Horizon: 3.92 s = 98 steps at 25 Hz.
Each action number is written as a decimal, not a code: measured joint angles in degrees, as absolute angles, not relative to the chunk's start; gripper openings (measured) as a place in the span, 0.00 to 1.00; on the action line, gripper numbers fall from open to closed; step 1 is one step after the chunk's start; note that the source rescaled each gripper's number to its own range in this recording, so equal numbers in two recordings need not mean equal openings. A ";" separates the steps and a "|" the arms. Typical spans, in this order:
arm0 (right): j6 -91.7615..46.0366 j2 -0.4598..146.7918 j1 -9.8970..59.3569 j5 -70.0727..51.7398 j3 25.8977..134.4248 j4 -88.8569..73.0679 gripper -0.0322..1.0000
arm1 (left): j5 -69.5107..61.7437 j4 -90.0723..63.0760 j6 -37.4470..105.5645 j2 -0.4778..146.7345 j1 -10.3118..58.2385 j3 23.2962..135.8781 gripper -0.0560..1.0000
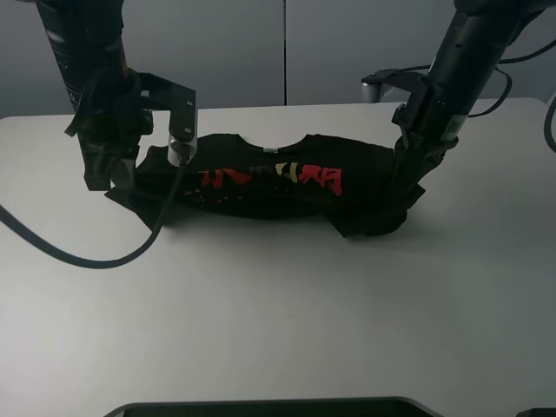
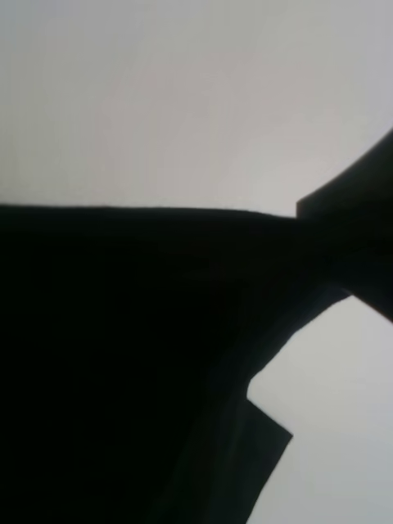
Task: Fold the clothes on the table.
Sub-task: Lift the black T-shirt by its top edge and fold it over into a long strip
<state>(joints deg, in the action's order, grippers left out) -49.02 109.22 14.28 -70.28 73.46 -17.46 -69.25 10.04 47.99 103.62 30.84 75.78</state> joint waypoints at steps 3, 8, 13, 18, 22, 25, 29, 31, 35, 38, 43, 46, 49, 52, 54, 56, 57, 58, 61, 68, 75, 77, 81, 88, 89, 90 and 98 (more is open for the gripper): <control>-49.89 109.22 14.28 -70.28 73.46 -20.07 0.04 | -69.25 10.04 49.53 100.40 30.84 73.38 0.07; -48.67 109.22 14.28 -70.08 70.55 -19.97 0.04 | -69.25 10.04 50.93 99.51 30.84 67.02 0.07; -48.67 109.22 14.28 -69.50 69.55 -18.58 0.04 | -63.36 13.61 48.83 99.51 30.84 62.77 0.07; -48.92 109.22 14.28 -60.70 69.55 -18.44 0.04 | -53.86 24.16 37.71 99.51 30.62 62.52 0.07; -50.31 109.22 14.28 -53.75 69.55 -18.41 0.04 | -47.84 27.59 33.36 99.51 27.76 62.52 0.07; -51.26 109.22 14.28 -47.73 69.54 -18.53 0.04 | -43.77 27.82 32.21 99.51 24.74 62.52 0.07; -55.55 109.22 14.28 -41.06 69.54 -21.49 0.04 | -40.47 28.17 31.95 100.32 23.05 62.52 0.07; -59.76 109.22 14.28 -39.01 69.54 -25.03 0.04 | -39.25 28.25 31.84 101.78 22.92 62.52 0.07; -71.17 109.22 14.28 -35.79 69.54 -34.98 0.04 | -37.70 28.30 31.84 105.01 22.92 62.52 0.07; -76.73 109.22 14.28 -32.99 69.44 -39.55 0.04 | -37.17 28.44 31.84 106.74 22.92 62.52 0.07; -79.54 110.46 14.28 -27.48 69.44 -41.17 0.04 | -33.45 30.67 29.58 107.05 22.92 62.52 0.07; -80.31 112.74 14.28 -25.85 69.44 -41.26 0.04 | -31.60 36.12 23.49 107.05 22.92 62.52 0.07; -80.95 114.75 14.28 -25.57 69.91 -41.26 0.04 | -31.36 42.80 16.97 107.05 22.92 62.52 0.07; -81.41 115.99 14.28 -25.57 71.59 -42.10 0.04 | -31.22 47.56 13.41 107.05 22.47 62.52 0.07; -81.92 116.36 14.28 -25.48 72.89 -42.73 0.04 | -30.80 48.45 12.57 107.05 21.80 62.52 0.07; -82.59 116.58 14.28 -25.48 74.01 -42.96 0.04 | -30.47 49.00 11.26 107.05 21.16 62.52 0.07; -82.73 116.58 14.28 -25.48 74.43 -42.96 0.04 | -30.34 49.15 11.04 107.05 21.08 62.52 0.07; -82.85 116.63 14.28 -25.48 74.54 -42.96 0.04 | -30.34 49.30 10.80 107.05 20.95 62.52 0.07; -83.08 116.63 14.28 -25.44 74.54 -42.96 0.04 | -29.49 49.53 9.51 107.05 20.73 62.52 0.07; -84.41 112.72 14.28 -25.33 76.34 -42.56 0.04 | -26.35 51.45 2.20 104.17 20.65 68.60 0.07; -77.80 105.26 14.28 -26.53 85.67 -34.31 0.04 | -28.89 51.76 0.39 101.22 22.66 80.97 0.07; -71.52 103.85 14.28 -26.72 87.39 -27.38 0.04 | -29.69 51.76 -1.07 100.83 22.66 83.34 0.07; -59.89 103.54 13.70 -26.85 88.42 -14.35 0.04 | -32.50 51.90 -1.35 100.60 22.66 84.31 0.07; -58.26 107.38 9.88 -24.82 88.79 -11.60 0.04 | -28.15 53.92 -1.25 101.23 21.21 84.64 0.07; -58.39 108.27 9.37 -24.44 89.45 -11.60 0.04 | -27.13 54.07 -1.25 101.72 20.66 84.86 0.07; -58.81 109.42 8.93 -24.16 90.31 -11.60 0.04 | -26.40 54.07 -1.25 102.42 20.26 85.30 0.07; -63.42 112.75 7.97 -27.33 99.18 -17.50 0.04 | -23.62 54.17 -0.90 105.91 18.95 88.76 0.07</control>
